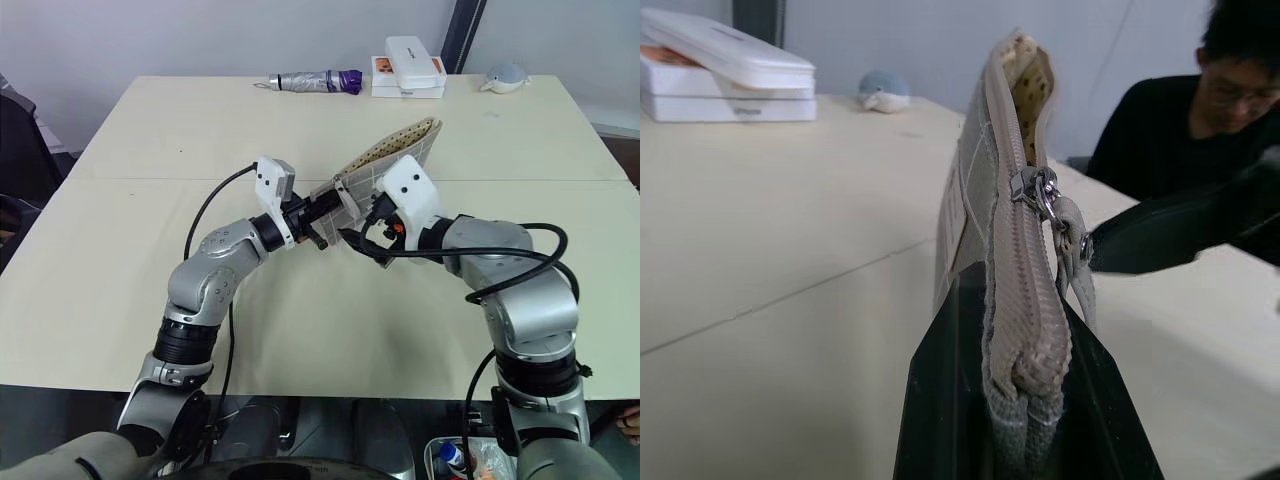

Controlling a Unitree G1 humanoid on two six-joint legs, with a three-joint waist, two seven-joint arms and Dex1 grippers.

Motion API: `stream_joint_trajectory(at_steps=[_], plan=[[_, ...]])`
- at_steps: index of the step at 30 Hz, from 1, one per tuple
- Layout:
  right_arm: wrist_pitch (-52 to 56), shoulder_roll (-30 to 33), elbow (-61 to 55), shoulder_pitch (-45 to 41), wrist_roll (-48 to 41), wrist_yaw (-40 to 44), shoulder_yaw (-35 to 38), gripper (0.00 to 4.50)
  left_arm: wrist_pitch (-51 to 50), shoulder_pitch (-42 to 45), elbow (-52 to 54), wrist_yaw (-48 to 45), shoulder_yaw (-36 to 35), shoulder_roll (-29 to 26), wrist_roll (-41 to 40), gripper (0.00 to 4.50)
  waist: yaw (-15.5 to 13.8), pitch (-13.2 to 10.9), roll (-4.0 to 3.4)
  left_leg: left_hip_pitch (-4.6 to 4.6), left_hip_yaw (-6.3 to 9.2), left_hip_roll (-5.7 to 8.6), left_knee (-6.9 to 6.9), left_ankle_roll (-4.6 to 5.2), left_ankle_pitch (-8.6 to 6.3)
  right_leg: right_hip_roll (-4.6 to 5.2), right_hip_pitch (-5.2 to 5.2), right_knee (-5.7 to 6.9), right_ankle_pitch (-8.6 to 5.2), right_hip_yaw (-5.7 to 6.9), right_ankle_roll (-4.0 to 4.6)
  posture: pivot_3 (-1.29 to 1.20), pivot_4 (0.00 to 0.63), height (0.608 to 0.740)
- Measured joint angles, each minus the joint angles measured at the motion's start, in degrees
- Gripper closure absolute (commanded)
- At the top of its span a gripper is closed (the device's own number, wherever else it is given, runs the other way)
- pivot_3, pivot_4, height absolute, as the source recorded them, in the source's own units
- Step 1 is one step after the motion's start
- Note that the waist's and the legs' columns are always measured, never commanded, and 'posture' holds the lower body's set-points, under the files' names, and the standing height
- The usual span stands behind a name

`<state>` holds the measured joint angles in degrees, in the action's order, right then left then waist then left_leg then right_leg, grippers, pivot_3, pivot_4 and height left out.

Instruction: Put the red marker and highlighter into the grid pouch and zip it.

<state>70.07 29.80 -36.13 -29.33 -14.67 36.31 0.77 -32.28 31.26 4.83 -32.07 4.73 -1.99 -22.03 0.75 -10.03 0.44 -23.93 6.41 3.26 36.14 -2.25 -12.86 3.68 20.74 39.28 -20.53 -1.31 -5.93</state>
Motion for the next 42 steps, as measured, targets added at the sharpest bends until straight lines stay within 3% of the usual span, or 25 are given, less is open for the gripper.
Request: stream_joint_trajectory(at_steps=[3, 9, 10, 13, 17, 21, 26, 29, 34, 38, 42], plan=[[-0.39, -0.94, 1.34, -0.25, -0.31, -1.97, -0.19, 0.98, -0.88, -0.12, 0.63, 0.25, -0.04, -0.32, -1.10, 4.50, -0.01, 0.00, 0.00, 0.00, 0.00, 0.00, 0.00, 0.00, 0.00, 0.00, 0.00, 0.00, 0.00, 0.00, 0.00, 0.00, 0.150, 0.740], [-0.36, -2.84, 2.92, -2.42, -2.55, -4.56, 0.16, 4.19, -0.99, -0.48, 1.06, 0.85, 0.22, -1.12, -1.30, 4.50, 0.11, 0.00, 0.00, 0.00, 0.00, 0.00, -0.03, 0.00, 0.00, -0.02, 0.02, 0.00, 0.00, -0.01, 0.00, 0.00, 0.150, 0.740], [-0.33, -2.80, 3.00, -2.84, -2.79, -4.84, 0.22, 4.44, -0.80, -0.90, 1.06, 0.91, 0.37, -1.43, -1.10, 4.50, 0.10, 0.00, -0.01, 0.00, 0.00, 0.00, -0.03, 0.01, 0.00, -0.02, 0.02, 0.00, 0.00, -0.01, 0.00, 0.00, 0.150, 0.740], [-0.56, -0.10, 3.35, -3.46, -3.34, -5.19, 0.33, 4.44, 0.97, -2.18, 1.01, 0.92, 1.70, -3.11, 0.60, 4.50, -0.04, 0.00, -0.01, -0.02, 0.00, 0.00, -0.03, 0.01, 0.00, -0.01, 0.02, -0.01, 0.00, -0.01, 0.00, 0.00, 0.150, 0.740], [-5.86, 11.86, 8.66, -5.38, -0.75, -5.05, 0.72, 4.44, 10.58, -2.95, -0.55, -1.69, 6.09, -10.27, 8.07, 4.50, -0.09, 0.00, -0.01, -0.05, -0.06, 0.05, -0.01, 0.02, -0.01, 0.03, 0.03, -0.04, 0.00, -0.01, 0.00, 0.00, 0.150, 0.740], [-12.68, 20.86, 18.78, -6.23, 4.34, -6.52, 2.14, 4.44, 18.31, -4.28, -1.74, -5.18, 6.60, -14.24, 10.24, 4.50, -0.07, 0.00, -0.01, -0.07, -0.07, 0.03, -0.12, 0.02, -0.01, 0.03, 0.09, -0.08, 0.00, -0.03, 0.01, 0.00, 0.150, 0.740], [-17.93, 21.83, 21.44, -5.48, 4.59, -5.41, 1.26, 4.44, 22.41, -4.84, -1.99, -7.89, 8.17, -15.74, 11.08, 4.50, 0.35, 0.00, -0.04, -0.14, -0.13, -0.07, -0.13, 0.03, -0.02, 0.01, 0.21, -0.06, 0.00, -0.09, 0.01, 0.00, 0.150, 0.740], [-18.45, 24.15, 20.29, -3.01, 4.35, -2.79, 1.29, 3.59, 22.25, -6.15, -1.77, -9.21, 7.84, -17.53, 10.93, 3.49, 0.22, 0.00, -0.04, -0.15, -0.14, -0.05, -0.11, 0.03, -0.02, 0.00, 0.19, -0.06, 0.00, -0.09, 0.01, 0.00, 0.150, 0.740], [-17.53, 27.58, 16.68, 5.29, 1.79, 2.76, 4.08, 1.03, 17.65, -10.88, 0.55, -12.24, 7.18, -22.34, 9.40, 0.98, -0.01, 0.00, -0.04, -0.23, -0.07, -0.05, -0.07, 0.04, -0.02, 0.01, 0.21, -0.06, 0.00, -0.09, 0.01, 0.00, 0.150, 0.740], [-18.47, 28.59, 15.97, 12.71, -0.79, 7.25, 9.67, 1.03, 11.23, -14.94, 6.51, -15.54, 2.86, -28.64, 4.63, 0.98, 0.04, -0.01, -0.07, -0.23, -0.06, -0.06, -0.07, 0.05, -0.03, 0.03, 0.21, -0.06, 0.00, -0.11, 0.01, 0.00, 0.150, 0.740], [-26.32, 29.26, 16.31, 21.80, -2.37, 12.82, 19.56, 1.03, 4.30, -20.03, 9.65, -16.16, -6.51, -34.01, -1.81, 0.98, 0.02, -0.03, -0.09, -0.18, -0.06, -0.08, -0.07, 0.06, -0.03, 0.03, 0.16, -0.06, 0.00, -0.10, 0.01, 0.00, 0.150, 0.740]])
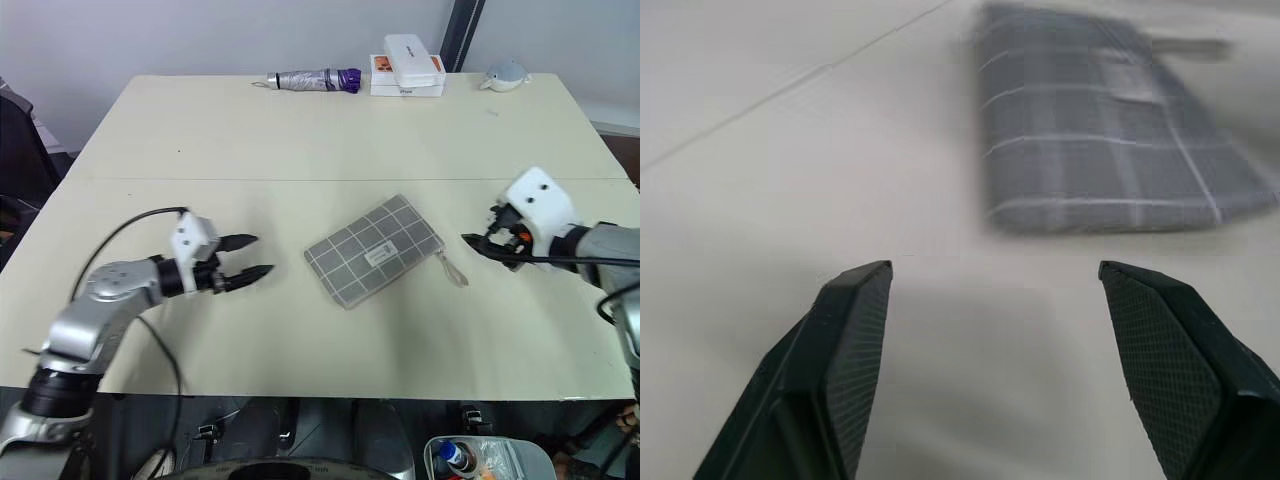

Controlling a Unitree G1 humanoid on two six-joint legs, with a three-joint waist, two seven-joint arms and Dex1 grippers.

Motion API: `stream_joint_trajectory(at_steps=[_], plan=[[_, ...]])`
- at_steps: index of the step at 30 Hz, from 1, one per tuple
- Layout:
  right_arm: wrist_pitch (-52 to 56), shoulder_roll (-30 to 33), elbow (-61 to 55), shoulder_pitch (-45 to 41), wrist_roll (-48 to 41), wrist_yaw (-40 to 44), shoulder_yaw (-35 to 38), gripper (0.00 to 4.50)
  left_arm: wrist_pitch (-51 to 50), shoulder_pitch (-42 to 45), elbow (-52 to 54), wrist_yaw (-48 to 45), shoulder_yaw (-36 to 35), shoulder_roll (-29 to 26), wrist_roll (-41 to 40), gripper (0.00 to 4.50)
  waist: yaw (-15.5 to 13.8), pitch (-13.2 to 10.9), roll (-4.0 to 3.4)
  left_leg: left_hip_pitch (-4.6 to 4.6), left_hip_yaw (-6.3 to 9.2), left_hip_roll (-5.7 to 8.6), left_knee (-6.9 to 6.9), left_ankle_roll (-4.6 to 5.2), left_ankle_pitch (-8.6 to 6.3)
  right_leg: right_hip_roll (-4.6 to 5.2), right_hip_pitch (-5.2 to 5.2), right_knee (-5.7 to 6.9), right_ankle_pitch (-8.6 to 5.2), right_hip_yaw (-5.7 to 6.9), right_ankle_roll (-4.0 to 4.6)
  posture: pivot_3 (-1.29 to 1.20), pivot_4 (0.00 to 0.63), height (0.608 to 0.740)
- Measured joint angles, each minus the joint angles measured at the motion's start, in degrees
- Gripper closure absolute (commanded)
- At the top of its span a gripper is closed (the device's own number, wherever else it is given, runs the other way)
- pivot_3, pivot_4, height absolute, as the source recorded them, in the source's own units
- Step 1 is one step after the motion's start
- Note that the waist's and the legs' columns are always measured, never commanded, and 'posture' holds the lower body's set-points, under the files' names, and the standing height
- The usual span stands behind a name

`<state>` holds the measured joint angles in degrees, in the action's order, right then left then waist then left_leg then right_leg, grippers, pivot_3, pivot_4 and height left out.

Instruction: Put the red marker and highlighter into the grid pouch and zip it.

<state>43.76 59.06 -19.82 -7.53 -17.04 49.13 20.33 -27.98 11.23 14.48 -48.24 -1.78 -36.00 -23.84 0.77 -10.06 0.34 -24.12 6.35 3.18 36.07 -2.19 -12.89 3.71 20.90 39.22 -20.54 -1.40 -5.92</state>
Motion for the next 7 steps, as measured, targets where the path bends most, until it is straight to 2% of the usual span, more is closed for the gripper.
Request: stream_joint_trajectory(at_steps=[2, 7], plan=[[-2.95, 0.01, 1.60, 3.20, -0.66, 2.57, 3.77, 1.03, -1.27, -1.72, -0.06, 1.68, -4.88, -1.60, -0.65, 0.98, -0.05, -0.01, 0.02, 0.15, 0.01, 0.00, 0.02, 0.00, 0.00, 0.00, -0.18, -0.01, 0.00, 0.01, 0.00, 0.00, 0.150, 0.740], [-5.40, -1.36, 8.30, 3.07, -2.29, 2.96, 7.16, 1.03, -1.40, -2.75, -1.61, 5.04, -10.27, -2.39, -0.42, 0.98, -0.04, -0.01, 0.02, 0.49, -0.03, 0.00, -0.06, 0.02, -0.01, 0.06, -0.47, -0.07, -0.01, -0.01, 0.01, 0.00, 0.150, 0.740]])
